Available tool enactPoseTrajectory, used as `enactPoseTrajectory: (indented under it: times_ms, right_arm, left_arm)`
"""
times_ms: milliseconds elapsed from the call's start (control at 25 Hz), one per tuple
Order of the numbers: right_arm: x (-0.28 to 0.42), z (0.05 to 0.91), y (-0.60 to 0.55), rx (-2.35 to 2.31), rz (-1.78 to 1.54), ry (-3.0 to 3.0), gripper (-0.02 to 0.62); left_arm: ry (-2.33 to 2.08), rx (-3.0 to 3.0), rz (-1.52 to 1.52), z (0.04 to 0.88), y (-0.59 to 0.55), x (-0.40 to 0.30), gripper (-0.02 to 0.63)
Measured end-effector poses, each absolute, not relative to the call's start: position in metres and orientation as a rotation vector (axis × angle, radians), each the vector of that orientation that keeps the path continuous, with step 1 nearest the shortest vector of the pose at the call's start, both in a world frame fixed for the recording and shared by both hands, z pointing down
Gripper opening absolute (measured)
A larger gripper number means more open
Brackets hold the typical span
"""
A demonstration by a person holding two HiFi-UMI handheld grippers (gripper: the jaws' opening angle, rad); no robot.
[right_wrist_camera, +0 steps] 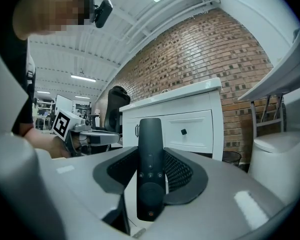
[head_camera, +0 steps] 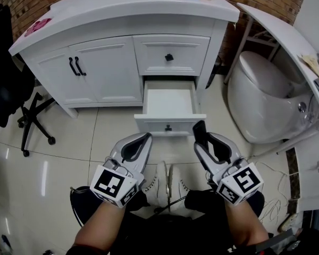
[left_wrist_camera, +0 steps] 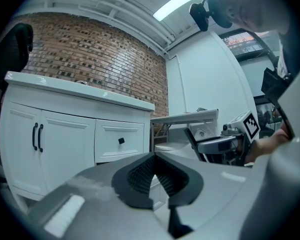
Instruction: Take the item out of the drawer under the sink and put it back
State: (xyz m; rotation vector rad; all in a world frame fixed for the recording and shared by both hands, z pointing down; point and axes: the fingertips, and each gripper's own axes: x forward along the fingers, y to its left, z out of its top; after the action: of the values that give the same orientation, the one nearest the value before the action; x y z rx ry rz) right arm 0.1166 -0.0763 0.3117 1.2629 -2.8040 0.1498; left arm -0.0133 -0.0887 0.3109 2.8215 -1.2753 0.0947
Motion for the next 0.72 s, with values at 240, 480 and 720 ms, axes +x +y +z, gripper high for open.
enactPoseTrajectory:
  times_ms: [240, 480, 720]
  right_arm:
    - [0.1133, 0.3105, -0.0754, 1.250, 0.144, -2.812, 0.166]
    - [0.1118, 0.3156, -0.0782, 1.242, 0.155, -2.799, 0.166]
    - [0.1065, 0.3189, -0.0813, 1.224, 0.164, -2.800, 0.166]
  left_arm:
    - [-1.278, 2.827, 0.108, 0.3131, -0.0873, -0.0118, 0.005]
    - [-1.288, 2.817, 0.070, 0.3126, -0.0897, -0.0164, 0.005]
    - [-1.297, 2.807, 0.077, 0.3165, -0.0946, -0.0192, 0.005]
